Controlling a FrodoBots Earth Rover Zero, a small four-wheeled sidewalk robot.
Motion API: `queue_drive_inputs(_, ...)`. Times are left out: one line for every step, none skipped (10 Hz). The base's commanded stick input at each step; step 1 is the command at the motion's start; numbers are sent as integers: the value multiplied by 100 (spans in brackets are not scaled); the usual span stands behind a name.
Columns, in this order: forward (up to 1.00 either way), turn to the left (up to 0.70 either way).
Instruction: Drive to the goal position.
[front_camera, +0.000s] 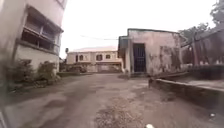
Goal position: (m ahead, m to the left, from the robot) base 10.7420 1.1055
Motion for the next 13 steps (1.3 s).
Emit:
queue_drive_inputs(70, 0)
queue_drive_inputs(70, 0)
queue_drive_inputs(70, 0)
queue_drive_inputs(70, 0)
queue_drive_inputs(70, 0)
queue_drive_inputs(70, 0)
queue_drive_inputs(70, 0)
queue_drive_inputs(70, 0)
queue_drive_inputs(70, 0)
queue_drive_inputs(70, 0)
queue_drive_inputs(70, 0)
queue_drive_inputs(70, 0)
queue_drive_inputs(70, 0)
